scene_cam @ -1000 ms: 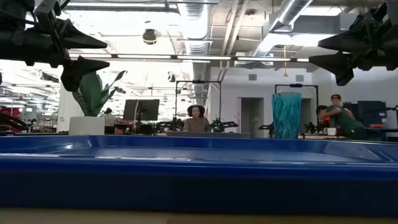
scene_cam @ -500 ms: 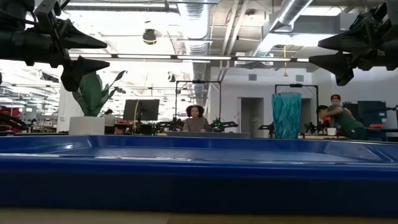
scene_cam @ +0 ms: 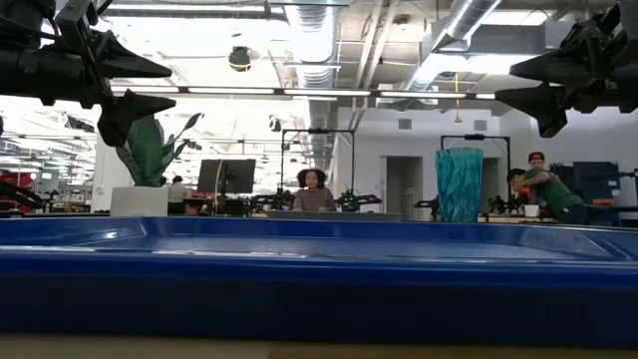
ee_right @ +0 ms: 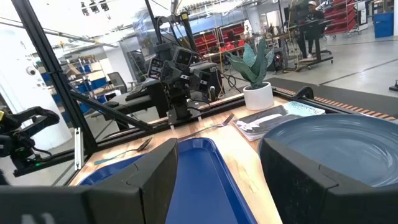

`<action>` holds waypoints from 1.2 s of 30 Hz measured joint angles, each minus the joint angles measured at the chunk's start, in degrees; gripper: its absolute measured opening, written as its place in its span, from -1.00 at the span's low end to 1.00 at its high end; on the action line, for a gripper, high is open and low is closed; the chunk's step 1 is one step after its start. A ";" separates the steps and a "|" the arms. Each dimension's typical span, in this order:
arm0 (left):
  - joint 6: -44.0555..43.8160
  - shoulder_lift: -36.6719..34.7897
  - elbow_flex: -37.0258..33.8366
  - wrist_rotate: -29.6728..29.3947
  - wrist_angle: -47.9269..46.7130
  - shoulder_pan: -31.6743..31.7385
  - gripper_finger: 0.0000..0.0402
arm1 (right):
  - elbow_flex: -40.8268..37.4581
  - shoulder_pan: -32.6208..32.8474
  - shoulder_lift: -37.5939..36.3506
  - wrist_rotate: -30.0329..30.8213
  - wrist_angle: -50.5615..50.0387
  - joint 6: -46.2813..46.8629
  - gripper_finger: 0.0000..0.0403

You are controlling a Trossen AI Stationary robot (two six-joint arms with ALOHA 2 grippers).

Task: Pick and place plate/cup/fork/spoon on tray

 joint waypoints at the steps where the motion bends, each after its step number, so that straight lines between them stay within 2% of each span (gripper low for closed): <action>1: 0.01 0.00 -0.01 0.00 -0.01 0.00 0.07 | 0.00 -0.01 0.00 -0.02 0.00 -0.02 0.26; 19: -2.42 0.01 0.00 -0.31 0.01 -0.02 0.07 | 0.02 -0.02 0.00 0.00 0.00 0.00 0.26; 25: 1.27 0.01 -0.01 -5.38 0.63 -0.04 0.07 | 0.01 -0.01 -0.01 0.03 0.00 -0.41 0.26; 28: 2.21 -0.01 0.00 -9.03 1.00 0.02 0.07 | 0.02 -0.54 0.00 2.52 0.06 -6.93 0.26; 33: -3.97 -0.09 -0.05 -9.33 2.62 0.00 0.07 | 0.02 -1.19 0.00 2.80 0.09 -10.48 0.26; 36: -11.55 -0.19 -0.05 -10.99 3.20 -0.02 0.07 | 0.02 -1.14 0.00 2.86 0.56 -10.43 0.26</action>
